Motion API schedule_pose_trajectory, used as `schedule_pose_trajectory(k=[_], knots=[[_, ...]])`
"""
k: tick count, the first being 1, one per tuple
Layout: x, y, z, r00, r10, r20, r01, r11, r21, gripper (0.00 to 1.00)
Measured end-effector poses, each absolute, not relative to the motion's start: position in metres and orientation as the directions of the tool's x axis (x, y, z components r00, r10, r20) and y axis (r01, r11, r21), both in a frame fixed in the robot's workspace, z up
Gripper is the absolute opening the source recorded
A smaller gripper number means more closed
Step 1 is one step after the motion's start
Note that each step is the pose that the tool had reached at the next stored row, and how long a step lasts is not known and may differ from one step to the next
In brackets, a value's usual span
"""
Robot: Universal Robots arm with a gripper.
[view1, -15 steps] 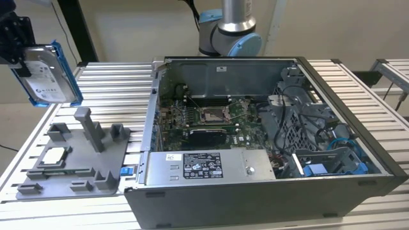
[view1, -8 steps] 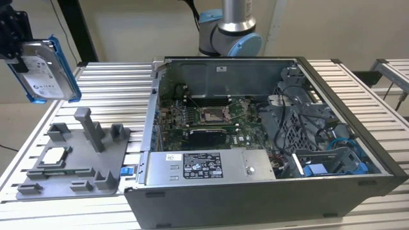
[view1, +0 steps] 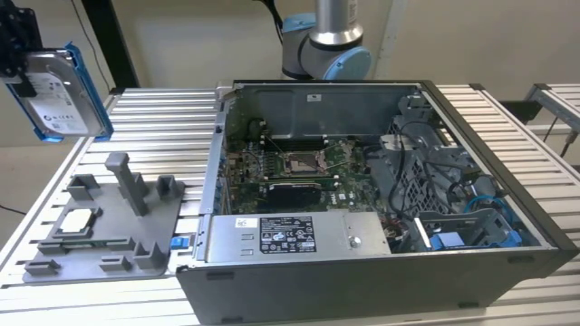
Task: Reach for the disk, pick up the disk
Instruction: 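Pick up the disk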
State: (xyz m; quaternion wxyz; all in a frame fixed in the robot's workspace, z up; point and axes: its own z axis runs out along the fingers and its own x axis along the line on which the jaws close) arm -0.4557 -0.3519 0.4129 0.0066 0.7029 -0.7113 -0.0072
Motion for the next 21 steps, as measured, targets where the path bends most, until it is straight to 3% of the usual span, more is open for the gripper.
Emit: schedule_pose_trajectory(k=[21], knots=[[-0.456,-0.352,0.435,-0.011,-1.000,-0.001,-1.000,0.011,0.020,0.00]])
